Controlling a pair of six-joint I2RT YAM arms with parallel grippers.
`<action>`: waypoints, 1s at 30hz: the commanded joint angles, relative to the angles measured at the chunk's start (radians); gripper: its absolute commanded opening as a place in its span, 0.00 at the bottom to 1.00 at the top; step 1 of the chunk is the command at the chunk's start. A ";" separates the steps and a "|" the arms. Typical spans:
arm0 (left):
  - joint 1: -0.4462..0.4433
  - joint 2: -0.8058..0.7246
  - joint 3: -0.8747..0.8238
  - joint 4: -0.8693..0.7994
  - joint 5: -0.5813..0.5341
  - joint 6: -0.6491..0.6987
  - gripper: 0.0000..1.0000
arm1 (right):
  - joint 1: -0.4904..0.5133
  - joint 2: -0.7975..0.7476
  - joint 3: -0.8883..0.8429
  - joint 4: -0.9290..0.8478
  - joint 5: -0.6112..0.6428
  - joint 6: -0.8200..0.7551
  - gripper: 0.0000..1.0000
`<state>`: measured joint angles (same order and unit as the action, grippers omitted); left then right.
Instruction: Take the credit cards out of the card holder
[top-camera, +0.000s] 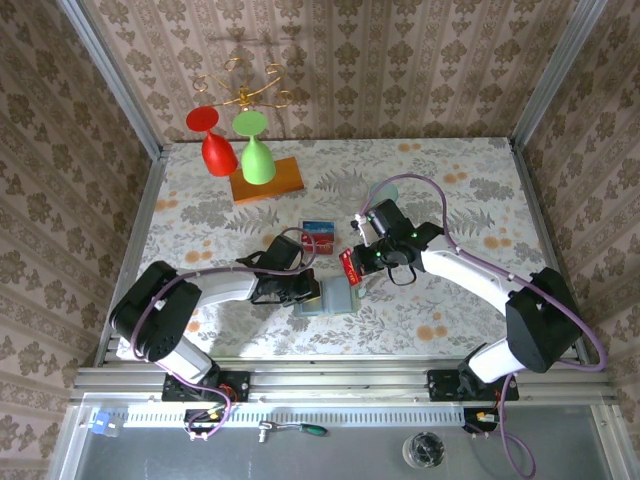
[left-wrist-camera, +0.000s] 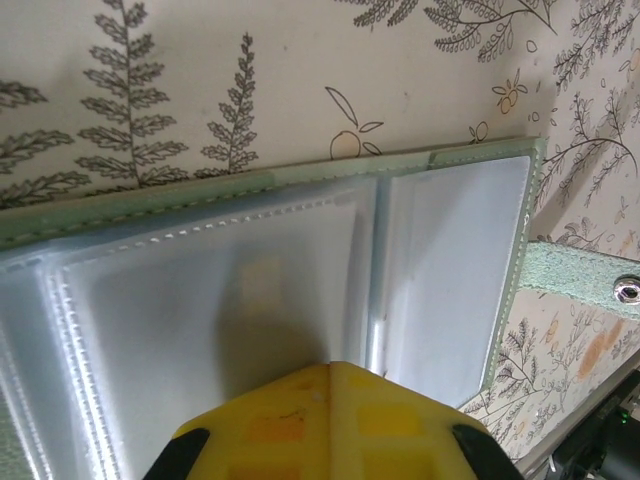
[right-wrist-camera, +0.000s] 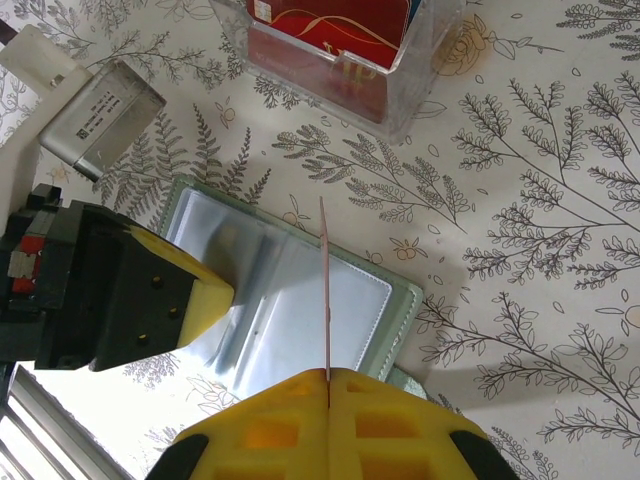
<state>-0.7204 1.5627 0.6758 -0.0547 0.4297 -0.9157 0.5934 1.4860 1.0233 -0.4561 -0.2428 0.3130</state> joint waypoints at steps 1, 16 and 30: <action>0.001 -0.013 0.030 -0.051 -0.021 0.014 0.00 | -0.004 0.020 0.029 0.006 -0.034 -0.021 0.00; 0.090 -0.237 -0.039 -0.116 -0.064 0.023 0.01 | -0.001 0.200 0.284 -0.171 -0.093 -0.476 0.04; 0.214 -0.398 -0.153 -0.139 -0.052 0.034 0.03 | -0.001 0.476 0.711 -0.471 -0.013 -0.981 0.00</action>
<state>-0.5224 1.1774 0.5415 -0.1753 0.3668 -0.9108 0.5934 1.9087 1.6558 -0.8139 -0.2794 -0.5373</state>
